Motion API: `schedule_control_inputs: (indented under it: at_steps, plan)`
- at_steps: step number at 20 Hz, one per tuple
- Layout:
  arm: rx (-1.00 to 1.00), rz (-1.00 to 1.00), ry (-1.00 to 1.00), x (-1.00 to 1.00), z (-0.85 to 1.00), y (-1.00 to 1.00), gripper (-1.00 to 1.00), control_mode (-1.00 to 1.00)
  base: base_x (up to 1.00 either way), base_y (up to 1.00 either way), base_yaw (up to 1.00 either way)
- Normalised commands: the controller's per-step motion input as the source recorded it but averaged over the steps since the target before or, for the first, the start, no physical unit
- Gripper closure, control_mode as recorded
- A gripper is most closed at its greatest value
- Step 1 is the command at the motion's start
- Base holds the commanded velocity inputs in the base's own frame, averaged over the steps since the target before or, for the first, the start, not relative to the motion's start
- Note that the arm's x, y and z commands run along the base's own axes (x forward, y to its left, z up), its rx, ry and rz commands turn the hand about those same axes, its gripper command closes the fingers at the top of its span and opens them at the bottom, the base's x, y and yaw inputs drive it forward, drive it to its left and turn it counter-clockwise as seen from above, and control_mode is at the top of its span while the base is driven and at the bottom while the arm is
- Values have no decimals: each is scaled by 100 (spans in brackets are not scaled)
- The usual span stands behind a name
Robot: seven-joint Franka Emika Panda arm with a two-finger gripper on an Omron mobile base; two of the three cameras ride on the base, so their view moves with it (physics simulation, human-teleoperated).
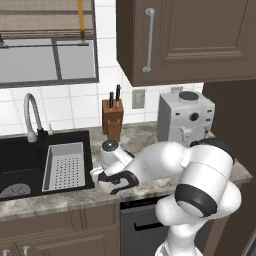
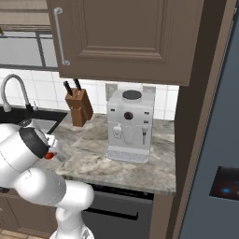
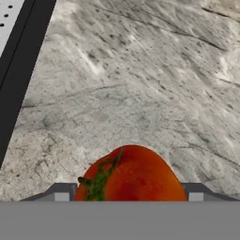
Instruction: Place the tomato in the correct fridge rack based on whether it is a fruit or vegetable. Finally, close the fridge door.
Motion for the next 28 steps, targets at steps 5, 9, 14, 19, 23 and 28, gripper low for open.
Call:
schedule_control_inputs:
  at_steps: [5,9,14,19,23,28]
  plan:
    - [0,0,-1,-3,0,-2,100,-100,0,0,0]
    - [4,0,-17,-43,36,-44,100,-100,0,0,0]
    - [14,0,-30,-48,91,-89,100,-100,0,0,0]
    - [26,0,-21,-30,100,-90,100,-100,0,0,0]
    - [24,0,-16,-29,100,-85,100,-100,0,0,0]
    - [8,0,-8,-39,100,-61,100,-100,0,0,0]
